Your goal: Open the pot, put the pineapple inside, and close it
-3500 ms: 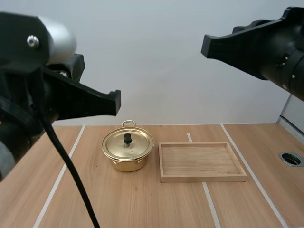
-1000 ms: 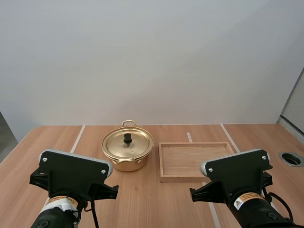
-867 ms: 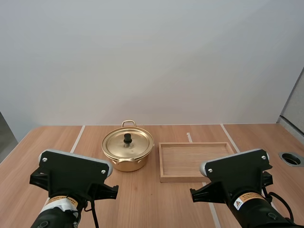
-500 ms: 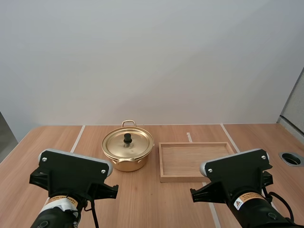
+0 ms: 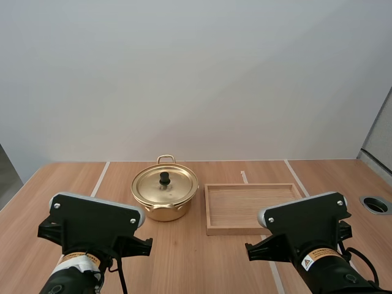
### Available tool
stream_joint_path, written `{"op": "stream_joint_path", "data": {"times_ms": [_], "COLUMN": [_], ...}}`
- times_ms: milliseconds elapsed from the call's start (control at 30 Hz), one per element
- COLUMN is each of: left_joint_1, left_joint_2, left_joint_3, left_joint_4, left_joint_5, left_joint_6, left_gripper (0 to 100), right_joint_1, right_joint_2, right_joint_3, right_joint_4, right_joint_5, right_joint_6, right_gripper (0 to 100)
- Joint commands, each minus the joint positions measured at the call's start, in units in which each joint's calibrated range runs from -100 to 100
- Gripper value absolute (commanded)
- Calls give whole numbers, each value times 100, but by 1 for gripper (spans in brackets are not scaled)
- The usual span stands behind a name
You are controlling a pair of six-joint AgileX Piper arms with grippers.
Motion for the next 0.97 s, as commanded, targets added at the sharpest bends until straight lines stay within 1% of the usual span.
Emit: {"op": "stream_joint_path", "data": {"times_ms": [0, 300, 933], "left_joint_1": [8, 8, 8], "left_joint_2": [-27, -27, -27], "left_joint_3": [25, 25, 25], "left_joint_4": [2, 2, 2], "left_joint_5": [-108, -136, -136], "left_joint_6": [-382, -415, -395], "left_gripper": [0, 0, 0], "right_joint_1": [8, 8, 8], "right_joint_2": [-44, -44, -44], "right_joint_3": [0, 0, 0], "right_joint_4": [139, 347, 344], "right_joint_5": [-112, 17, 0], "right_joint_6": [-21, -9, -9], "right_gripper": [0, 0, 0]}}
